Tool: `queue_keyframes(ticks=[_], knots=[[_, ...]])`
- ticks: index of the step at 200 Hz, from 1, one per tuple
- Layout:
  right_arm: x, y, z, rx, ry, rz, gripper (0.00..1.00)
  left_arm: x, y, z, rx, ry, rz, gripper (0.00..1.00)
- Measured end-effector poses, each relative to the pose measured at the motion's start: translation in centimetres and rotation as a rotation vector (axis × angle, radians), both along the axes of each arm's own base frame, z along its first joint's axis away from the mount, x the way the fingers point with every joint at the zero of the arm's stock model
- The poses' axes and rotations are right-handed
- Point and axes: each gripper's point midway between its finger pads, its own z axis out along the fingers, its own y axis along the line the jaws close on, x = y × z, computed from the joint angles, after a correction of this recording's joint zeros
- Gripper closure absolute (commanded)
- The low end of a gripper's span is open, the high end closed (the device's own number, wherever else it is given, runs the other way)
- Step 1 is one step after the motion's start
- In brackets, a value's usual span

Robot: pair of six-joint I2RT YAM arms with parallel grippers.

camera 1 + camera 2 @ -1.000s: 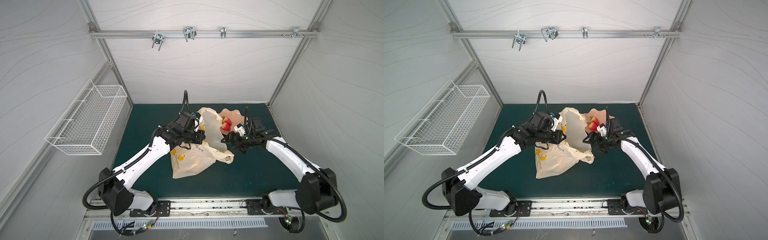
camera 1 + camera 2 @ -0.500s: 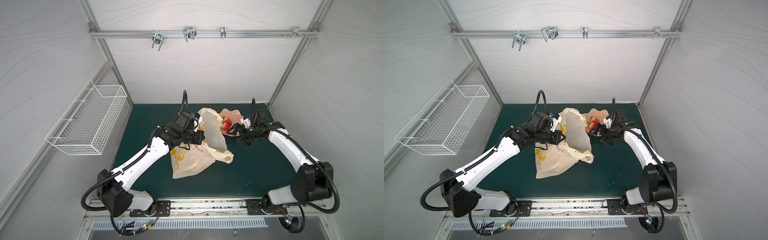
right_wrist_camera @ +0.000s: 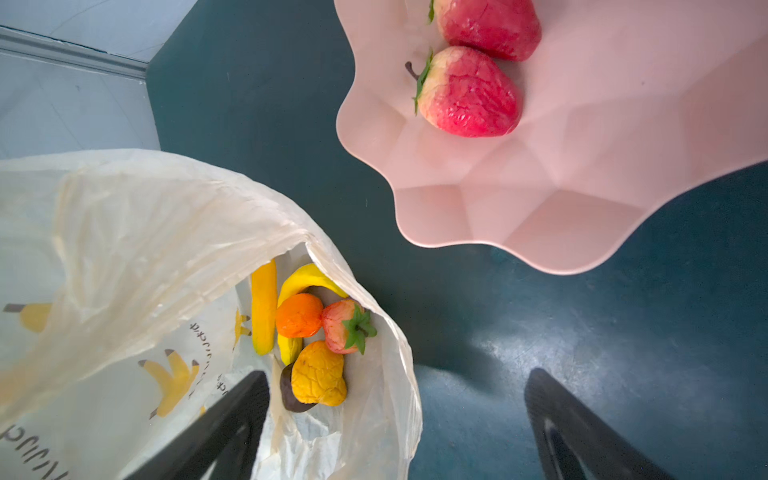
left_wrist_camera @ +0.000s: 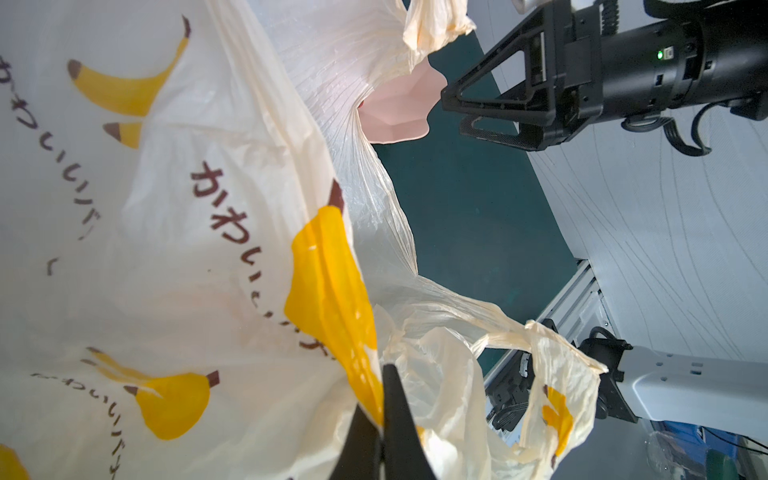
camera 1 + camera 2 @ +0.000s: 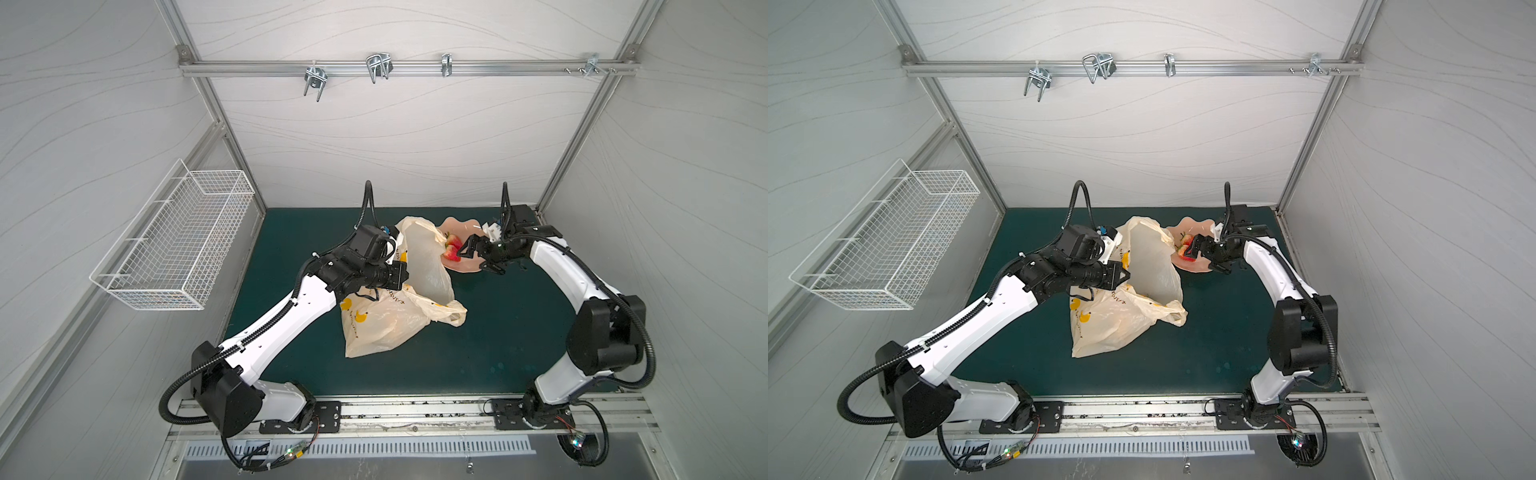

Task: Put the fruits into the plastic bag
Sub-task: 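Move the right gripper over the bowl toward the two strawberries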

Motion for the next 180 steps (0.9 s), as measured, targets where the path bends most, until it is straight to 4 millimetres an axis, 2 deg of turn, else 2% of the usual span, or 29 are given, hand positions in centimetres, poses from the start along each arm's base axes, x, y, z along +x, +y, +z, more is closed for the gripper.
queue_keyframes(ticks=[43,180], knots=[[1.3,-0.5,0.0,-0.053,-0.036,0.014,0.02,-0.3,0.2,-0.3,0.004,0.005,0.002,1.00],[2.6,-0.6,-1.2,-0.086,-0.020,0.016,0.03,-0.3,0.3,-0.3,0.003,0.004,0.004,1.00]])
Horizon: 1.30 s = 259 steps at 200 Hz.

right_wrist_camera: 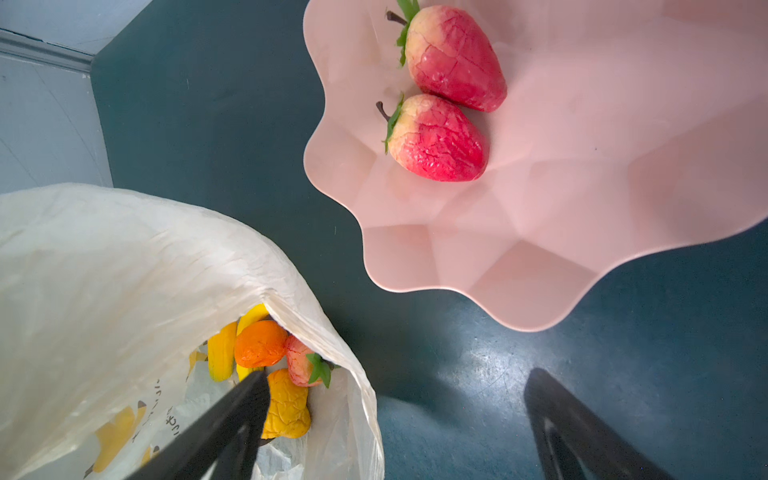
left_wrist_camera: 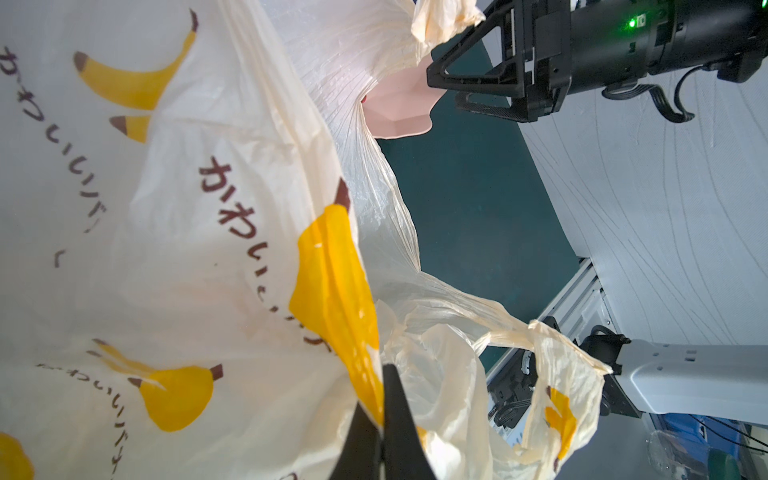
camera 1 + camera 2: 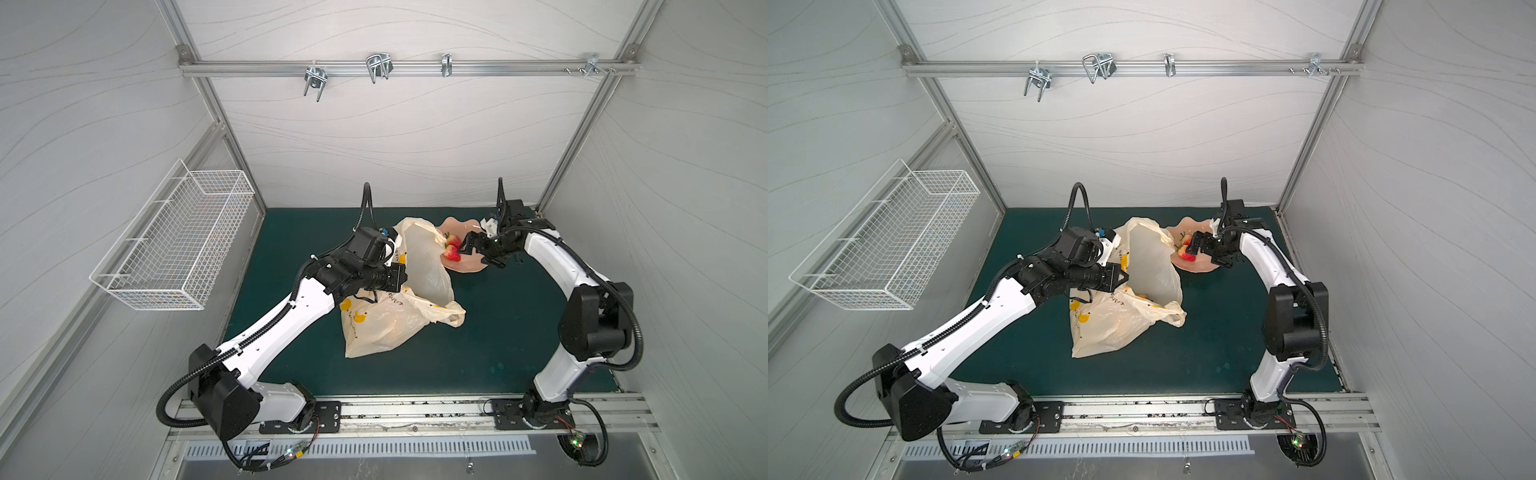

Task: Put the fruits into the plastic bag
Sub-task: 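Move the right gripper over the bowl toward the two strawberries, then lower the right gripper and close it on the nearer strawberry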

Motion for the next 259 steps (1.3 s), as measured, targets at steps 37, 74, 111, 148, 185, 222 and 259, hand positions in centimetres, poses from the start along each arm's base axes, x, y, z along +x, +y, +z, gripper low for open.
queue_keyframes(ticks=[37,74,111,148,185,222,259], knots=[[0.9,0.1,-0.8,-0.007,0.011,-0.002,0.03,0.0,0.0,0.0,0.000,0.000,0.000,1.00],[2.5,0.4,-2.2,-0.011,0.029,-0.003,0.03,0.0,0.0,0.0,0.000,0.000,-0.001,1.00],[4.9,0.8,-4.1,-0.015,0.050,-0.003,0.04,0.0,0.0,0.0,0.000,0.000,0.000,1.00],[7.3,1.2,-6.0,-0.019,0.064,-0.003,0.04,-0.2,0.1,-0.1,0.005,0.008,0.000,1.00],[9.5,1.9,-7.7,-0.025,0.070,0.000,0.05,-0.2,0.2,-0.3,0.008,0.016,0.002,1.00],[10.9,2.8,-9.0,-0.028,0.074,0.010,0.06,-0.3,0.2,-0.5,0.011,0.024,0.006,1.00],[11.0,3.9,-10.2,-0.034,0.090,0.029,0.09,-0.4,0.3,-0.6,0.011,0.031,0.011,1.00]])
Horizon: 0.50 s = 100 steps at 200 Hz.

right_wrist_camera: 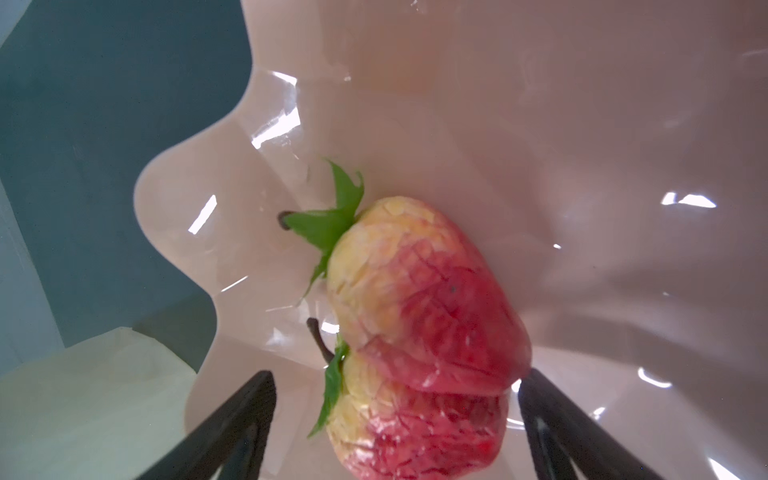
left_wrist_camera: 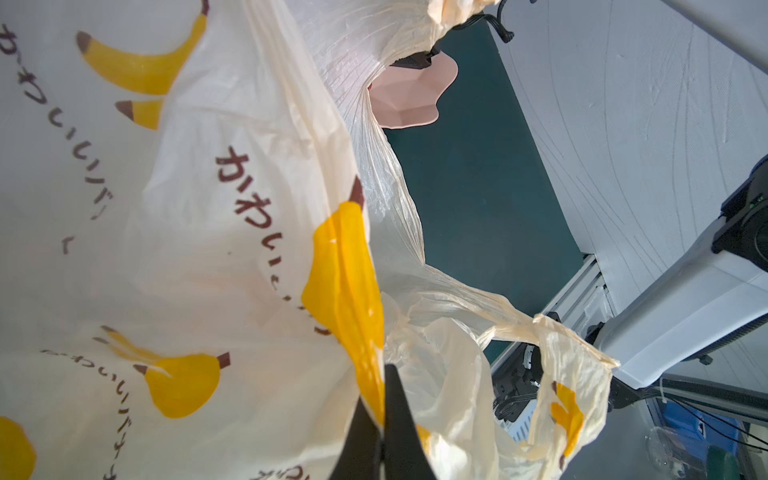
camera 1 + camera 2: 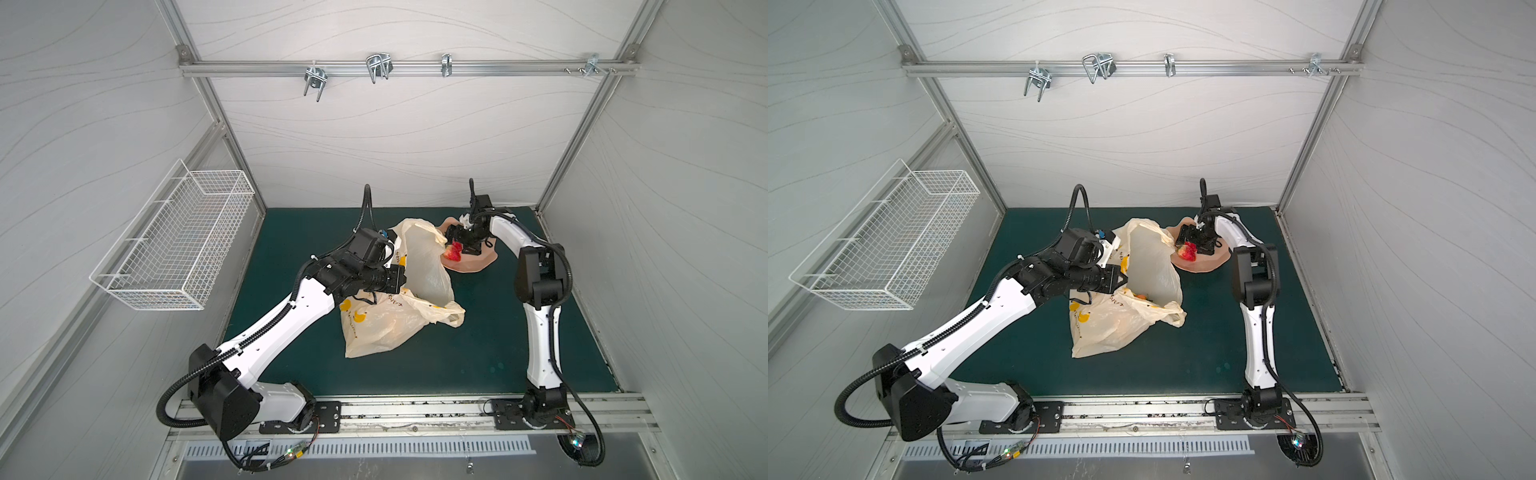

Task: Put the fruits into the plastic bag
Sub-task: 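Lower the right gripper and close it on the nearer strawberry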

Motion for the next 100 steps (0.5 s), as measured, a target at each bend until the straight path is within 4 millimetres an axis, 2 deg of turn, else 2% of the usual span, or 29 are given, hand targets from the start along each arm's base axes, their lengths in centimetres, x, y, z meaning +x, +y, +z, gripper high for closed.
queue_keyframes(ticks=[39,64,100], knots=[[-0.4,0.9,-1.2,-0.008,0.025,0.012,0.12,-0.1,0.1,-0.1,0.003,0.007,0.003,1.00],[-0.4,0.9,-1.3,-0.014,0.023,0.013,0.16,-0.2,0.2,0.0,0.004,0.008,0.003,1.00],[-0.5,0.8,-1.4,-0.029,0.026,0.009,0.28,-0.2,0.3,-0.1,0.007,0.010,0.005,1.00]])
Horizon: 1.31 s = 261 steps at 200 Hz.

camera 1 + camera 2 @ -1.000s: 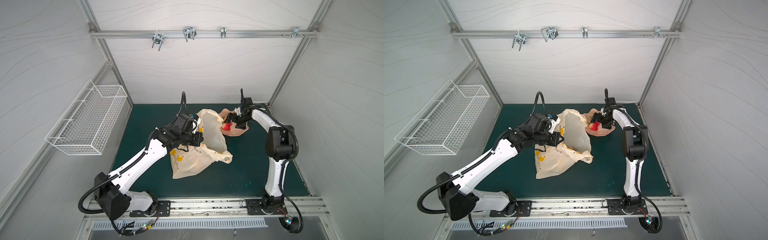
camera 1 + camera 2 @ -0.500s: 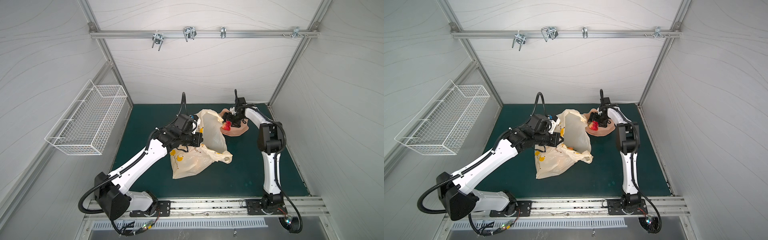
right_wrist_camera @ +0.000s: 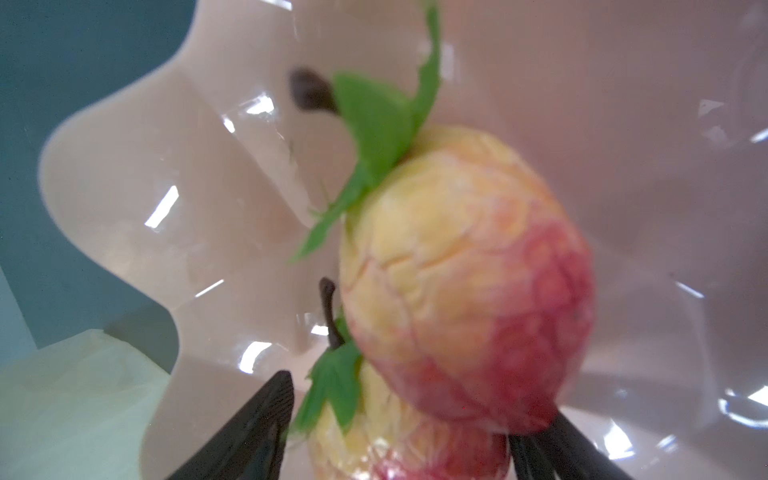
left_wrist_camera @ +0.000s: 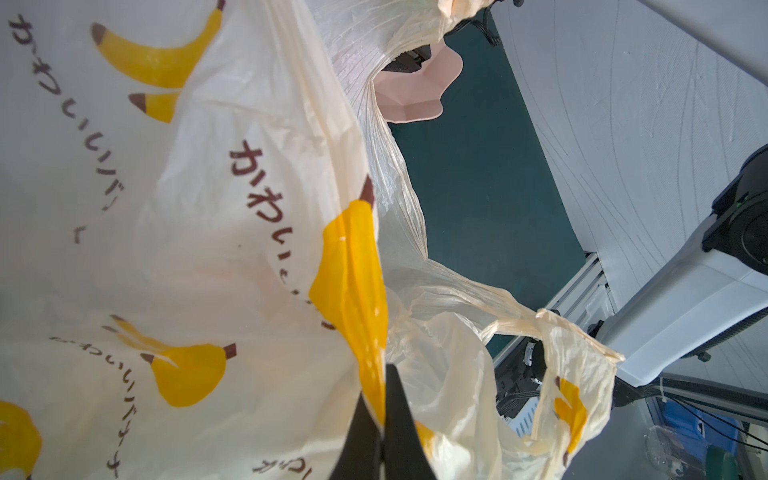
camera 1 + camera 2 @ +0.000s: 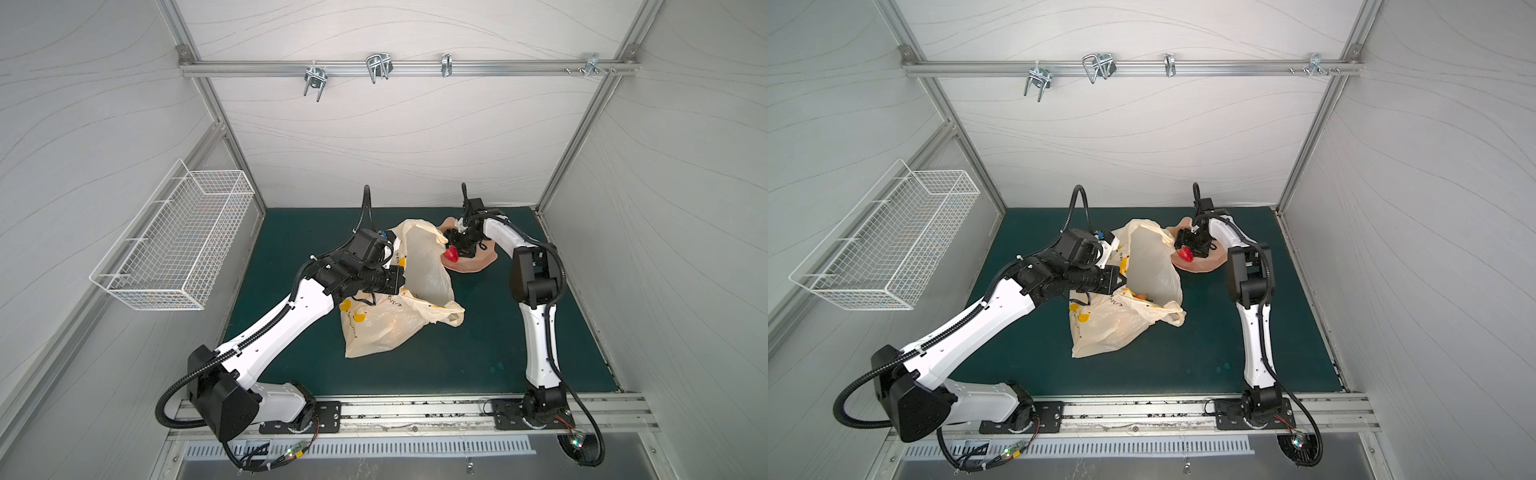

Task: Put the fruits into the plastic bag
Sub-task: 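Lower the right gripper and close it on the nearer strawberry, then lift the strawberry out of the bowl and carry it over the bag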

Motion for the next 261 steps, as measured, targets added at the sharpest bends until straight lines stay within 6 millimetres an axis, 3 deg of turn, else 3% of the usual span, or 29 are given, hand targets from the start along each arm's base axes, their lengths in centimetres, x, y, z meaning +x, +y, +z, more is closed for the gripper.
queue_keyframes(ticks=[84,125,211,261], knots=[[-0.2,-0.2,-0.2,-0.006,0.018,-0.027,0.50,-0.1,0.0,-0.1,0.003,0.002,-0.001,1.00],[-1.3,-0.6,0.5,0.011,0.040,-0.050,0.56,-0.1,0.0,-0.1,0.003,0.002,-0.001,1.00],[-1.8,-1.1,7.4,0.122,-0.045,-0.100,0.58,-0.1,-0.1,-0.1,0.000,0.002,-0.012,1.00],[-4.2,-1.8,9.2,0.172,-0.038,-0.132,0.60,0.0,-0.5,-0.5,0.001,0.012,-0.025,1.00]])
